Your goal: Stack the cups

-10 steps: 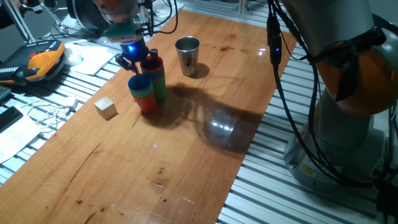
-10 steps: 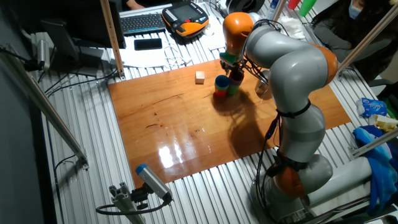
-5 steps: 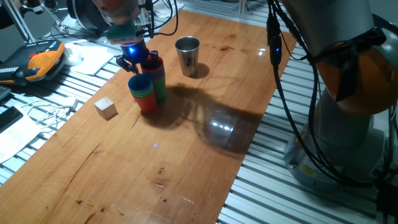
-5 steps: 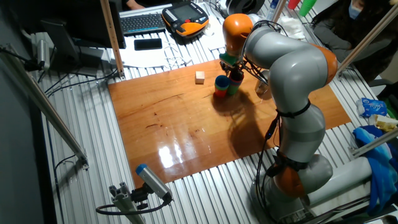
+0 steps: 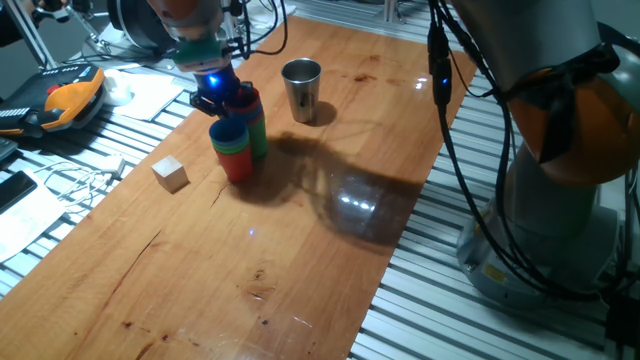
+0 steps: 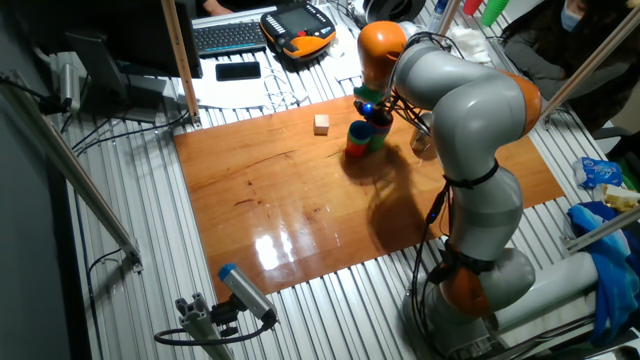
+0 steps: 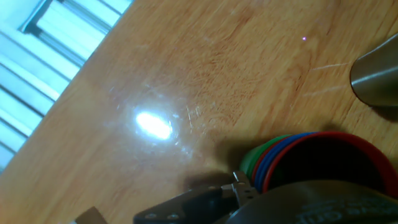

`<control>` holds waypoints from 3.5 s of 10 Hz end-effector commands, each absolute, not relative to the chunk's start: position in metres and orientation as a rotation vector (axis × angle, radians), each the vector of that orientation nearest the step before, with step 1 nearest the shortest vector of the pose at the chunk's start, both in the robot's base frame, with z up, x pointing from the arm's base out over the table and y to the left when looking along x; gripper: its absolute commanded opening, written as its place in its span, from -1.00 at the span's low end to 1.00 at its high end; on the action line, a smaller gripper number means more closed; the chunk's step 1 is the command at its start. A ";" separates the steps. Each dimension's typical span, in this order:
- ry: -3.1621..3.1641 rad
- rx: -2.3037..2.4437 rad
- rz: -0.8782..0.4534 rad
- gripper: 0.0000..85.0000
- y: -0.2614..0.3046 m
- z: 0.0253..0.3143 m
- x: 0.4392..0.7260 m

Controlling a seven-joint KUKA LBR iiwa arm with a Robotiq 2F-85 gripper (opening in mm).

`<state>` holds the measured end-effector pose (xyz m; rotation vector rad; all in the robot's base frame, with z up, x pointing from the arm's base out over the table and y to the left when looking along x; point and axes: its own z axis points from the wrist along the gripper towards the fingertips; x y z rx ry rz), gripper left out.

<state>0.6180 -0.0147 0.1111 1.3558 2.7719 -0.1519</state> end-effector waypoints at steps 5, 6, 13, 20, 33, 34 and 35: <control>2.919 1.209 -0.143 -1.00 -0.036 0.160 0.616; 2.940 1.176 -0.136 -1.00 -0.040 0.169 0.614; 3.090 0.907 -0.116 -1.00 -0.086 0.232 0.600; 3.167 0.722 -0.138 -1.00 -0.116 0.249 0.589; 3.199 0.356 -0.282 -1.00 -0.143 0.229 0.575; 3.198 0.355 -0.264 -1.00 -0.144 0.224 0.576; 3.193 0.355 -0.250 -1.00 -0.146 0.219 0.578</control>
